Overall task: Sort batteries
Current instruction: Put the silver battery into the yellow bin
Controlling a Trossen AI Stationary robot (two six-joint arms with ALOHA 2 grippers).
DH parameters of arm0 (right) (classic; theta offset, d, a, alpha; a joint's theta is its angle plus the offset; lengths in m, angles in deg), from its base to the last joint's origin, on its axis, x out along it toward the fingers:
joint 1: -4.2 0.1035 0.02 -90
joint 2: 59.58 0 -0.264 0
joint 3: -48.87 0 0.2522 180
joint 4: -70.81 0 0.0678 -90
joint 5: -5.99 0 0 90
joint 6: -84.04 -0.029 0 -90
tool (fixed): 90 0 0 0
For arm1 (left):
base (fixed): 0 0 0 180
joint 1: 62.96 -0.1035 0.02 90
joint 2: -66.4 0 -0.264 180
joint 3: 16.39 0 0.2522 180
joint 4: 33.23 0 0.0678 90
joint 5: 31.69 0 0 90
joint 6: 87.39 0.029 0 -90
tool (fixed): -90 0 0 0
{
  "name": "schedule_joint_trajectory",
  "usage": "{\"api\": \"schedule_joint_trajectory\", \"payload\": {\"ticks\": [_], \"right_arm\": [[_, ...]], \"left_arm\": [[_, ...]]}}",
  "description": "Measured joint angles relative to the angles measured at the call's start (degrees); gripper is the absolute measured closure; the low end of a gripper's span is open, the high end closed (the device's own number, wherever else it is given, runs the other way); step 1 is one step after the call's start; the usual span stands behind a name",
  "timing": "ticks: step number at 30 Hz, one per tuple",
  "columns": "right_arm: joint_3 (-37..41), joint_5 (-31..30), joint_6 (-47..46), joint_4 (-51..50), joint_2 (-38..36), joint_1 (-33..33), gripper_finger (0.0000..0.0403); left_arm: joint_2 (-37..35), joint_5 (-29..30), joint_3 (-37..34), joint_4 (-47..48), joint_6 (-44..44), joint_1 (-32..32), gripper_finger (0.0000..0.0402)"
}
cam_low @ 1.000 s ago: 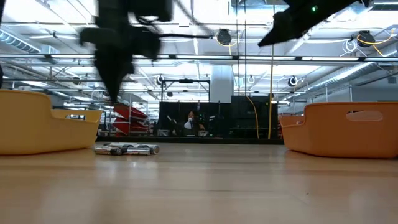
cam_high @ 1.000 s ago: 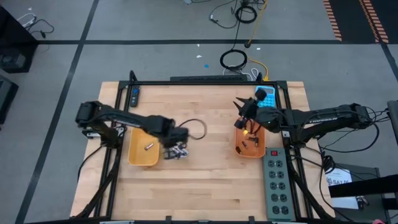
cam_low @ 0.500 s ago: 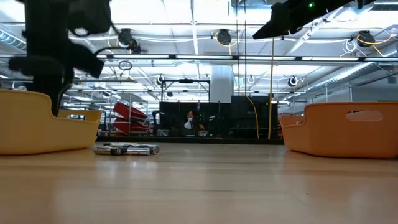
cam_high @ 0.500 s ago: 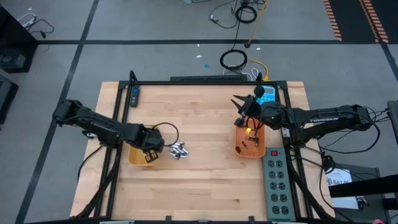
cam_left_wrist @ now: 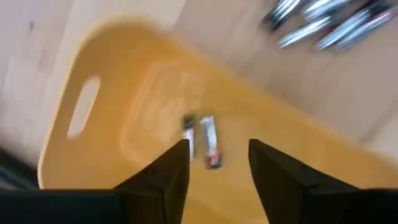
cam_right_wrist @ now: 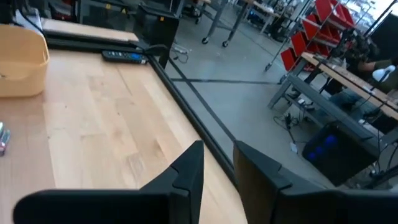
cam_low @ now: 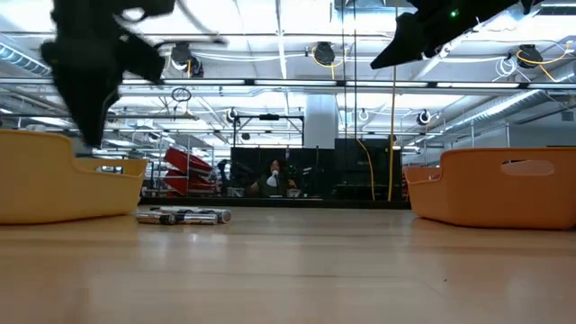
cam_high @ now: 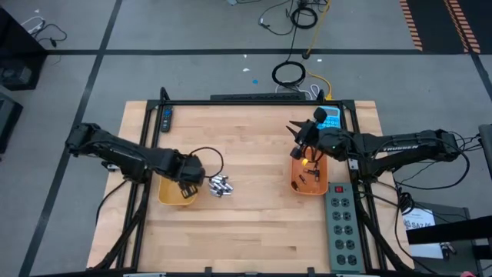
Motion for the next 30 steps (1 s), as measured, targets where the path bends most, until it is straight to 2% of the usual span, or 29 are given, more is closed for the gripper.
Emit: {"api": "schedule_joint_trajectory", "payload": {"ticks": [4, 7, 13, 16, 20, 25, 30], "right_arm": [[0.00, -0.02, -1.28, -0.39, 0.00, -0.01, 0.0323], [0.00, 0.02, -1.34, -0.02, 0.10, -0.02, 0.0323], [0.02, 0.33, 0.81, 7.76, 0.73, -0.87, 0.0323], [0.02, 2.66, 1.00, 9.15, 1.48, -1.70, 0.0323], [0.02, 3.06, 0.99, 8.82, 2.56, -3.05, 0.0323], [0.02, 3.06, 0.98, 8.31, 3.50, -4.87, 0.0323], [0.02, 3.21, 0.57, 7.80, 4.36, -5.82, 0.0323]], "left_arm": [[0.67, 2.00, 5.44, -7.06, 6.69, -0.12, 0.0217], [3.35, 5.24, 6.37, -12.50, 14.81, -1.02, 0.0223], [11.03, 5.41, 6.37, -16.92, 28.77, -3.66, 0.0245], [14.50, 3.69, 6.37, -17.46, 33.86, -5.08, 0.0257], [17.48, 3.26, 6.37, -19.32, 37.43, -6.65, 0.0270], [17.84, 2.44, 6.37, -23.21, 38.86, -8.08, 0.0276], [17.84, -2.09, 6.05, -28.27, 40.99, -8.99, 0.0277]]}}
